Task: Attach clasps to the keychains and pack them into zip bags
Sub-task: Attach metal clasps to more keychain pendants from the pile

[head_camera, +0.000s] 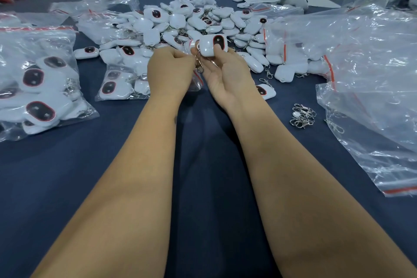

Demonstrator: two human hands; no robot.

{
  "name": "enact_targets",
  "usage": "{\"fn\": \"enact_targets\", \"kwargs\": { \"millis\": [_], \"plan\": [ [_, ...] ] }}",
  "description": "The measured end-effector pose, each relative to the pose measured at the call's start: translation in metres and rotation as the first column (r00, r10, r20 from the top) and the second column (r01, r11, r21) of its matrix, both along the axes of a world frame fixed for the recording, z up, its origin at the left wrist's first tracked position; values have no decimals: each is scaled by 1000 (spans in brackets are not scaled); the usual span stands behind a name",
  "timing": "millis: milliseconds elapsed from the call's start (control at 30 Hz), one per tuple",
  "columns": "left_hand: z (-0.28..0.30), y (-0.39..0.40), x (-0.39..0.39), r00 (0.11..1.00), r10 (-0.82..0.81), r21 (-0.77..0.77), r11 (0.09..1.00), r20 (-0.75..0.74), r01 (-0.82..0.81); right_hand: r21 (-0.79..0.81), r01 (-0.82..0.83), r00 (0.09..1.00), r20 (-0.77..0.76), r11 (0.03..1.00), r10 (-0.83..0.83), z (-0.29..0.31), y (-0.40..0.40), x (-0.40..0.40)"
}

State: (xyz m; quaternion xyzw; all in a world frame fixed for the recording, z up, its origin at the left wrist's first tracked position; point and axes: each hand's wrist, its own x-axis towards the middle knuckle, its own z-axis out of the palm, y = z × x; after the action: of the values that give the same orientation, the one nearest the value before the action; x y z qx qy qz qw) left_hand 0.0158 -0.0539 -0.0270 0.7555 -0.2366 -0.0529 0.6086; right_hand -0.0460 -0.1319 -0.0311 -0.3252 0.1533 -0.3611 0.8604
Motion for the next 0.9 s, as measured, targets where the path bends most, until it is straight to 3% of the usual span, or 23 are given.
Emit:
{"fn": "enact_targets", "kwargs": {
  "millis": [167,400,600,733,900],
  "plan": [
    [-1,-4,-2,997,-17,54,998,80,12,-15,24,999,-48,1000,-24,1,-2,-3],
    [6,0,-5,992,59,-162,986,108,-41,-403,0,928,-340,915,-150,-5,5,0],
    [8,2,-10,985,37,-163,987,166,-10,-605,-94,911,-373,790,-177,-4,8,-2],
    [11,3,-11,982,71,-195,980,176,-36,-620,-134,911,-385,773,-151,1,13,-5],
    [11,2,-13,988,50,-198,980,149,-20,-583,1,913,-331,813,-239,0,14,-8]
  ]
}}
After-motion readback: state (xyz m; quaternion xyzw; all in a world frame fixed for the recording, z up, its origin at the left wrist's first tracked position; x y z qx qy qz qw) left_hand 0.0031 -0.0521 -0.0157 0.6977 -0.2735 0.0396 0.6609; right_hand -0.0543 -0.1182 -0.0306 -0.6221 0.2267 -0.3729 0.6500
